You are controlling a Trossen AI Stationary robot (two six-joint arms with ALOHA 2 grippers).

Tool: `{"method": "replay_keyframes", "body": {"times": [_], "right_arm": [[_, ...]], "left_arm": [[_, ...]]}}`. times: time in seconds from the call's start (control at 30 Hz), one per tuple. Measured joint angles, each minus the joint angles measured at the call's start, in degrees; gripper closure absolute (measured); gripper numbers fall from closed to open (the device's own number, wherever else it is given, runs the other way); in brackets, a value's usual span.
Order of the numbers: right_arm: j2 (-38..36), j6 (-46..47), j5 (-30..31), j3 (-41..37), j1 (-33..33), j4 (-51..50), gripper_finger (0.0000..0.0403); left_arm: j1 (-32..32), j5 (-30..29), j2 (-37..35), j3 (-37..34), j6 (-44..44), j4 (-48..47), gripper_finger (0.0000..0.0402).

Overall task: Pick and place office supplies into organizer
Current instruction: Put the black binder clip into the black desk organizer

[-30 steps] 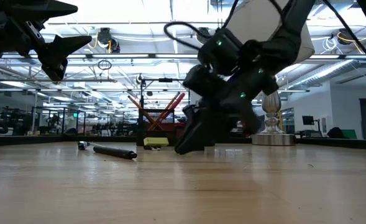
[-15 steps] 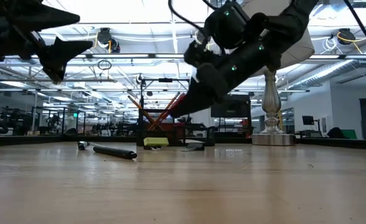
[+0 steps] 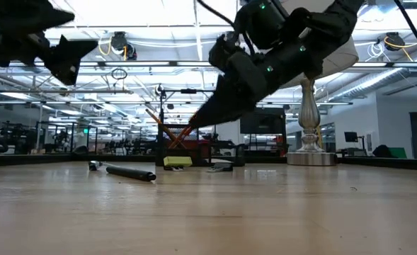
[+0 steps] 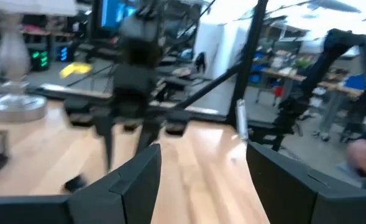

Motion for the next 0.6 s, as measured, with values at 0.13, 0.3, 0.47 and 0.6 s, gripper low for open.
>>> {"method": "replay_keyframes", "body": {"times": [0.13,0.3,0.47,0.6], "right_arm": [[-0.04,0.21,0.12,0.00,1.19,3.09,0.0274],[-0.08,-0.25,0.02,0.02,2.38,4.84,0.0277],[-0.08,1.67,0.09,0.02,2.31,4.89,0.0278],[-0.08,1.92,0.06,0.02,2.31,5.20,0.0280]], "left_arm": [[0.22,-0.79,-10.97,0.00,-0.84,-11.54,0.0158],[0.22,-5.11,-21.10,0.00,2.52,-15.82,0.0158],[0.22,-5.25,-23.29,0.00,2.66,-15.83,0.0158],[0.22,-5.25,-23.15,0.02,2.78,-15.80,0.0158]]}}
